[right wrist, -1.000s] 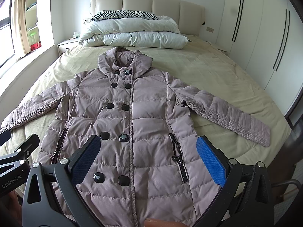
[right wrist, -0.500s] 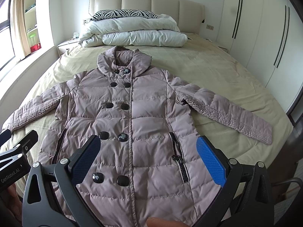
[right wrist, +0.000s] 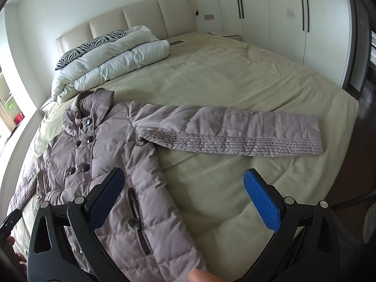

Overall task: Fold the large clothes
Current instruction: 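Grasp the coat sleeve cuff nearest the right gripper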

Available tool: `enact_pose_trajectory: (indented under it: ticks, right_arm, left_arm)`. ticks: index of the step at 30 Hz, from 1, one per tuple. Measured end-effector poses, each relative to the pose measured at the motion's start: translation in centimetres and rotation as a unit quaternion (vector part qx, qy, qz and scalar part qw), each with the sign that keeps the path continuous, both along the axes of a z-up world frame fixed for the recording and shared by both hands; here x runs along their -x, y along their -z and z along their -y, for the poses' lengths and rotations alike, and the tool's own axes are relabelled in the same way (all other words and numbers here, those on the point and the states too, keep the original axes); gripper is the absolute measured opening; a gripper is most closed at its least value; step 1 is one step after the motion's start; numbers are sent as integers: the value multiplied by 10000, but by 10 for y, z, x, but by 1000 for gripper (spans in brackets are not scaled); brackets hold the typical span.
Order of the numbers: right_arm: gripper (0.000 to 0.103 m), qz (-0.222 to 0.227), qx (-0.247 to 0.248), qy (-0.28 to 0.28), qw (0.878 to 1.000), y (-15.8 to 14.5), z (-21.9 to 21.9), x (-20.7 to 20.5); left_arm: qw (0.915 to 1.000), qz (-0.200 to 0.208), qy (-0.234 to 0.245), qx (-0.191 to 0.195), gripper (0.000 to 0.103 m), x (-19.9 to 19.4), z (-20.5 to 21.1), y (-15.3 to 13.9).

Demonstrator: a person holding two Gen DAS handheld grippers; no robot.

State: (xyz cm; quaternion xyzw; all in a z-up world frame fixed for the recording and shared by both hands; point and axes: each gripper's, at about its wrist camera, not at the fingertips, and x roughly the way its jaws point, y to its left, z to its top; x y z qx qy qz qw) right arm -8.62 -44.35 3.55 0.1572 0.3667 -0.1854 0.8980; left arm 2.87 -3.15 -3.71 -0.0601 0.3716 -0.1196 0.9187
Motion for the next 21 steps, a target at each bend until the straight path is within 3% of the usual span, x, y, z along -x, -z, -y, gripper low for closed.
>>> enact_pose_trajectory:
  ticks: [4,7,9,16,21]
  right_arm:
    - [103,209,-538,998,9933,22,120,24]
    - [103,387,-1337,1658,9763,53,217,51]
    - [103,428,-1613,1888,9677,71,254,63]
    - [102,958,-2356,1807,9501,117,341,75]
    - [94,744,-2454,1680,9519,136,369,48]
  left_arm:
    - [9996,-254,-45,-75,103,-13,7,1]
    - [9995,-309,-106,33,103,-21,10,4]
    - [9995,-327,-51,10,103,-23,15,6]
    - [9988,-409,249,-77,103,-28,41,11]
    - [9983,-439,388,-20,102,-30,54,11]
